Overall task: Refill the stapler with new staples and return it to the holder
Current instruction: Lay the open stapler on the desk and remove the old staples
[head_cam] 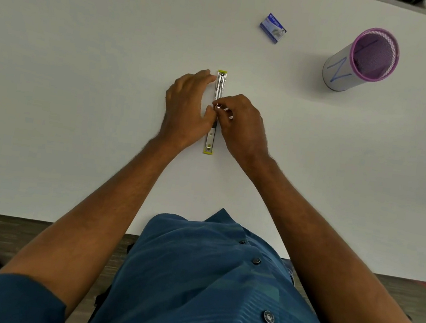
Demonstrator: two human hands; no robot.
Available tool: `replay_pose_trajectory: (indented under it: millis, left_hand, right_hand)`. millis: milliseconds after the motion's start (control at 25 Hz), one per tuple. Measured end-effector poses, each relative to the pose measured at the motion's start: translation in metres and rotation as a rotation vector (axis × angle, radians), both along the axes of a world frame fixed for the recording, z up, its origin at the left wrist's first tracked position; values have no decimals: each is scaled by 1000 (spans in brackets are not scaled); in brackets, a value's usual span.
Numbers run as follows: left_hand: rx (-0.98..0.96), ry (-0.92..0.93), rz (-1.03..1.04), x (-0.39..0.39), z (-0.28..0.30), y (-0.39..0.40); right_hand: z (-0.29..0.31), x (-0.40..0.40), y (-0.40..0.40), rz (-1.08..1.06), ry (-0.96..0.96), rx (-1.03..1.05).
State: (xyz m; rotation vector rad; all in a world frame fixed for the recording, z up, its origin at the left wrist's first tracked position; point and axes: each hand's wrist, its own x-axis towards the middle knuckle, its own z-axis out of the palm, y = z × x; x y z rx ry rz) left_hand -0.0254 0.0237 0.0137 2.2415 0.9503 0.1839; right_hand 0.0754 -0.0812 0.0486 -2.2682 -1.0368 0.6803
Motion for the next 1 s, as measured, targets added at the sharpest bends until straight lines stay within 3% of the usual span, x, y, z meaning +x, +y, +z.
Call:
replay_pose_trajectory:
  millis: [200,480,1000]
  left_hand:
    - [165,60,-219,-17,-19,-3]
    - [263,120,-204,-13,-24,-7]
    - [258,89,-210,-14,-19,-5]
  right_hand:
    - [0,1,-2,48,-31,54]
    - [-2,1,3,46,-59,92]
    - [1,7,-1,30,-10,117]
